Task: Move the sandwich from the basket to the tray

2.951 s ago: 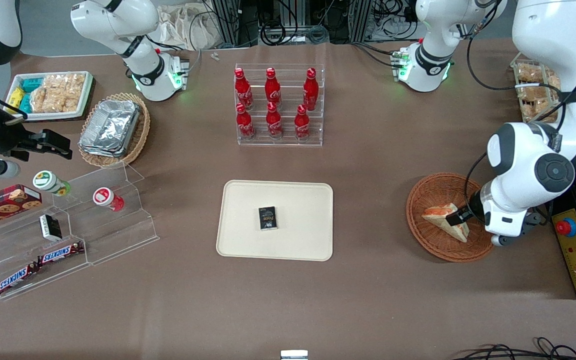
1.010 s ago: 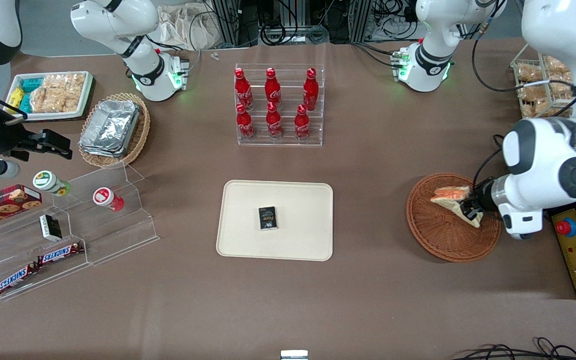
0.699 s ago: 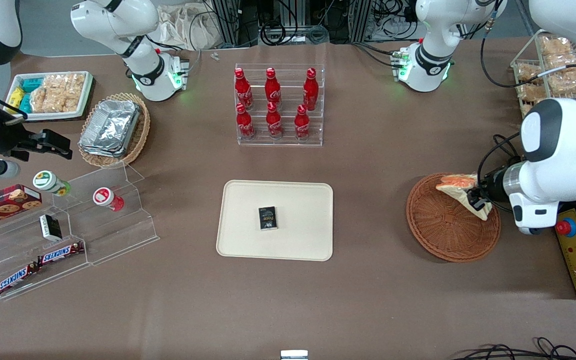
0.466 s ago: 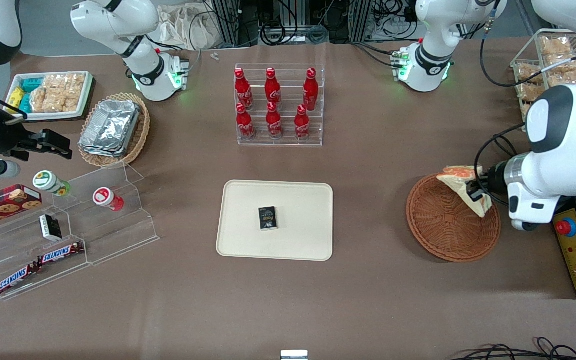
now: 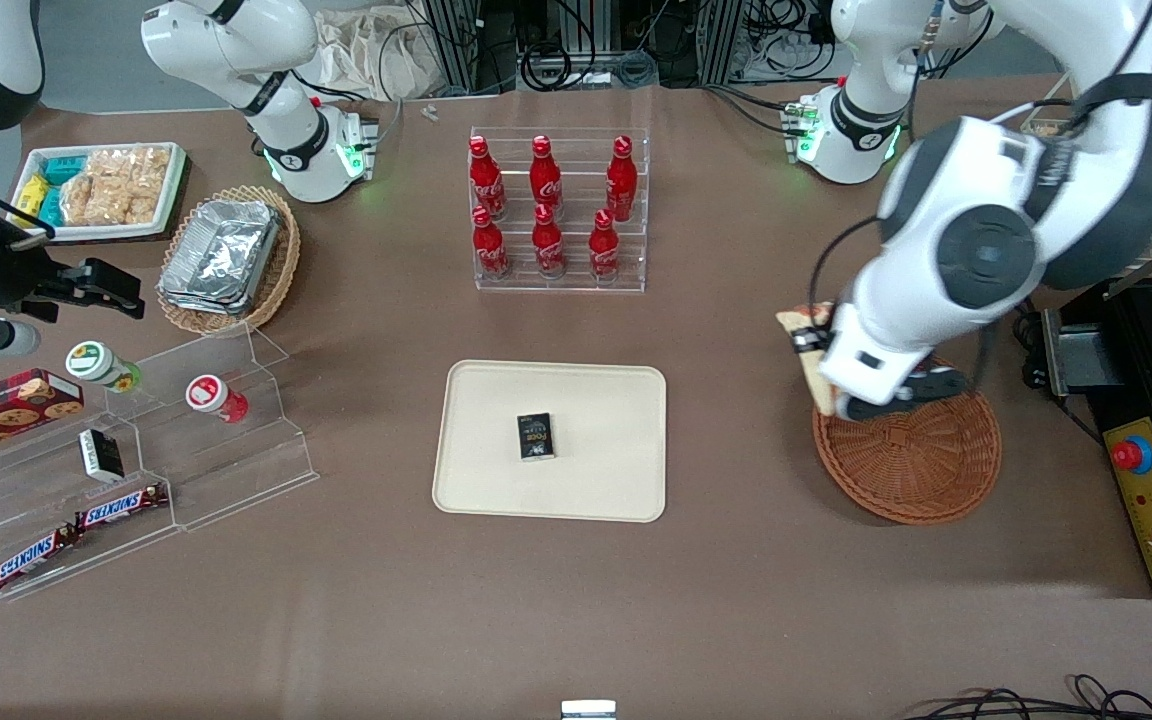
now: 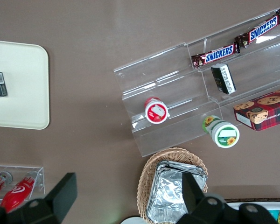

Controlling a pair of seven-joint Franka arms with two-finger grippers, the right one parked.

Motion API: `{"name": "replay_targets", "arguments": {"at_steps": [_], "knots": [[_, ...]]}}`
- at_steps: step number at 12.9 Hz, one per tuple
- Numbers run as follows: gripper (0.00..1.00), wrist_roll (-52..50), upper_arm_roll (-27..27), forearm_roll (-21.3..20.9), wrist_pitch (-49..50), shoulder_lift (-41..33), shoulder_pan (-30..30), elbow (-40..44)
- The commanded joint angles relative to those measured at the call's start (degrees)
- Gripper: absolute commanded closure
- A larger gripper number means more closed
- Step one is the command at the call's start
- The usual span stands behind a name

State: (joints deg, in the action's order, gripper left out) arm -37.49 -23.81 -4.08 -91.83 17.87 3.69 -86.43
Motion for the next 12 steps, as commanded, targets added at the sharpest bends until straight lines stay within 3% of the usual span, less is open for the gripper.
{"name": "replay_targets", "arguments": {"at_steps": [1, 7, 12], "knots": [[1.00, 2.0, -0.6, -2.7, -5.0, 4.0, 3.3, 1.9], [1.00, 1.9, -0.6, -10.5, -17.7, 15.1, 11.8, 2.0], [1.00, 2.0, -0.6, -12.7, -28.6, 22.2, 13.4, 1.9]]}}
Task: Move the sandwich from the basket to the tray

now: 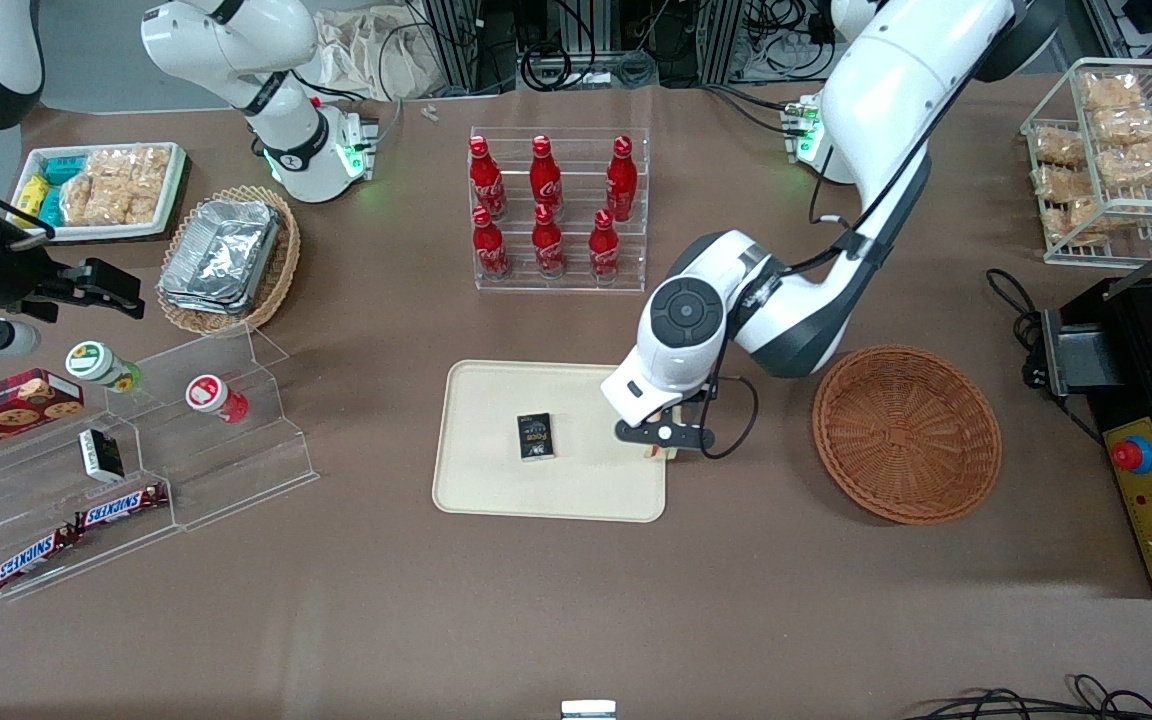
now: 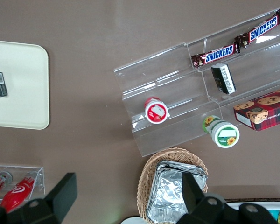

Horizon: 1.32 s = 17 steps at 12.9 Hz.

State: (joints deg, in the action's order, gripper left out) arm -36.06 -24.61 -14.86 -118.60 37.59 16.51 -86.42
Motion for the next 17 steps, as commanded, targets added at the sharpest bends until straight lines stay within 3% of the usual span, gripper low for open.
{"name": "replay_targets", "arguments": {"at_steps": [1, 7, 9, 10, 12, 15, 17], "knots": [[1.00, 0.6, 0.2, -1.9, -2.9, 3.4, 0.5, 1.9], [1.00, 1.8, 0.2, -1.9, -6.6, 7.1, 0.5, 1.9], [0.92, 1.5, 0.2, -1.7, -7.2, 7.8, 0.5, 2.1], [0.78, 0.8, 0.2, -1.4, -7.7, 7.9, 0.5, 2.1], [0.01, -0.1, 0.3, -1.1, -7.8, 8.0, 0.5, 2.1], [0.00, -4.1, 0.1, -1.1, -7.4, 7.4, 0.3, 2.3], [0.00, -4.0, 0.1, 1.5, -6.1, 6.3, 0.1, 3.3]]}}
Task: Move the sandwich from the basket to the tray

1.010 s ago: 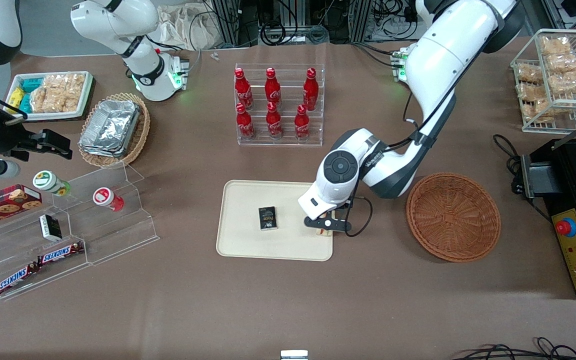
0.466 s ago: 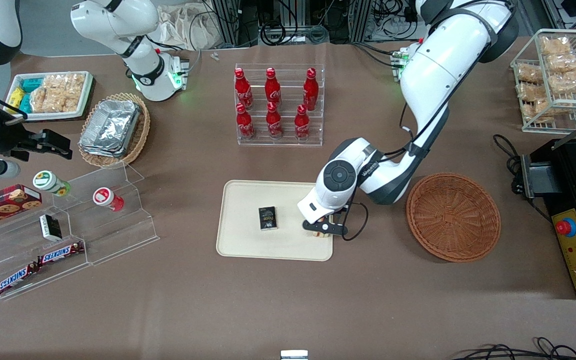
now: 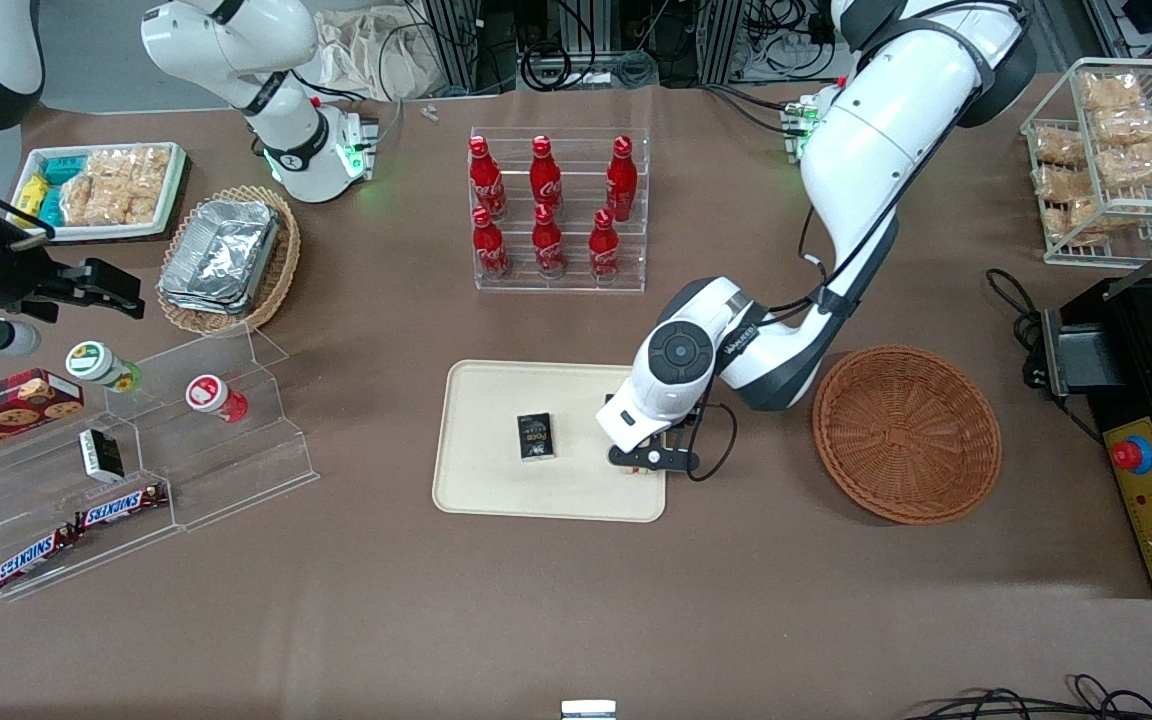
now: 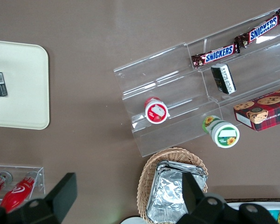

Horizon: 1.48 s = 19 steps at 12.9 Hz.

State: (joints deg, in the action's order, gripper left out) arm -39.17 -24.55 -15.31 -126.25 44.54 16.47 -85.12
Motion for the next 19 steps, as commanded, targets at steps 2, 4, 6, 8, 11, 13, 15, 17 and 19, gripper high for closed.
{"name": "replay_targets", "arguments": {"at_steps": [2, 4, 6, 8, 11, 13, 15, 17, 19], "knots": [[0.00, -0.6, 0.0, 3.6, 6.7, -0.9, 0.1, 5.2], [0.00, -0.3, 0.0, 5.1, 10.7, -1.3, 0.0, 7.7], [0.00, 0.2, 0.0, 6.0, 15.4, -4.1, -0.8, 8.3], [0.00, 3.9, 0.1, 6.8, 21.7, -8.3, -2.8, 8.0], [0.00, 8.7, 0.2, 7.5, 31.0, -14.8, -6.9, 7.7], [0.00, 14.4, 0.2, 7.7, 36.0, -18.9, -10.6, 7.7], [0.00, 19.2, 0.3, 7.6, 39.8, -22.6, -14.4, 7.7], [0.00, 22.6, 0.4, 7.0, 42.3, -25.6, -18.1, 7.7], [0.01, 26.1, 0.4, 7.0, 44.0, -28.0, -21.5, 7.7]]}}
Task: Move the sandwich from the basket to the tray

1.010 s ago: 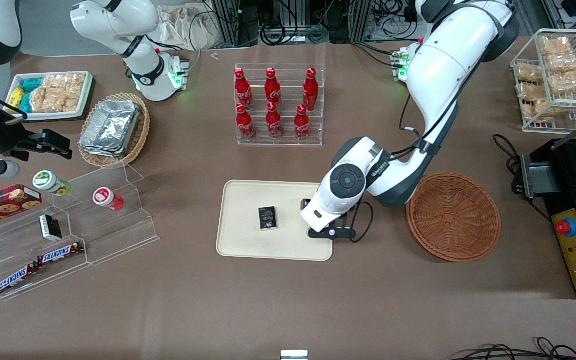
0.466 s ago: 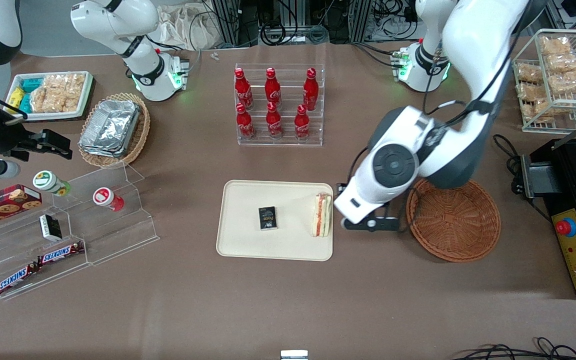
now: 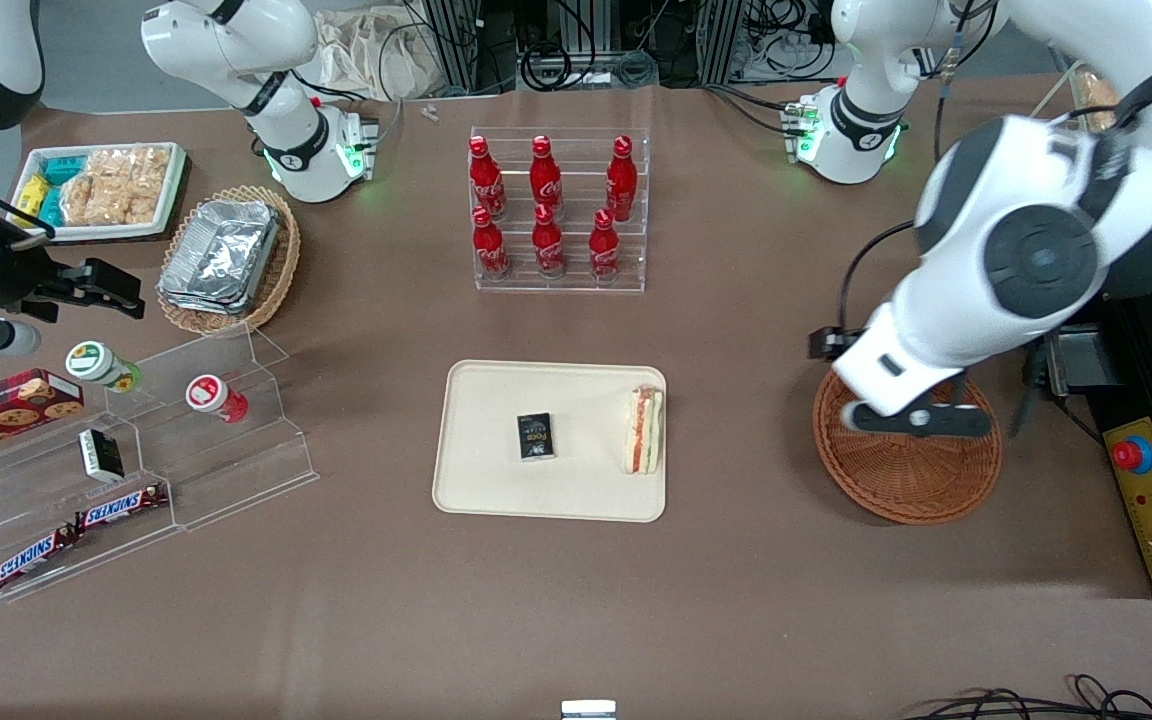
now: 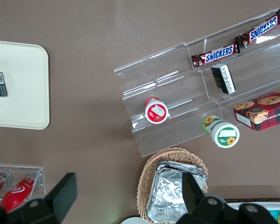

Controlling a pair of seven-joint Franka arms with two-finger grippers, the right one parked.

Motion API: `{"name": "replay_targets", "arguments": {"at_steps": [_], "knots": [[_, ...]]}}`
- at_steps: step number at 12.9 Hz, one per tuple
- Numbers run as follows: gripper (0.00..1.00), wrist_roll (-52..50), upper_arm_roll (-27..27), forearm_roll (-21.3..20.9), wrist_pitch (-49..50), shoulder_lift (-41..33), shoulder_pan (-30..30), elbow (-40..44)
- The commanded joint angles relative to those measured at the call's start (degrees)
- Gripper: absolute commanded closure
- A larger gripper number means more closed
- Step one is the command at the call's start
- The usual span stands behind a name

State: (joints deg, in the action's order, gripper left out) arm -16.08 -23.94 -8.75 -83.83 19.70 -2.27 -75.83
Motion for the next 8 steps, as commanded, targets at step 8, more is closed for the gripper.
{"name": "replay_targets", "arguments": {"at_steps": [8], "knots": [[0.00, 11.2, -0.1, 0.1, 2.2, -4.2, -12.0, -1.2]]}}
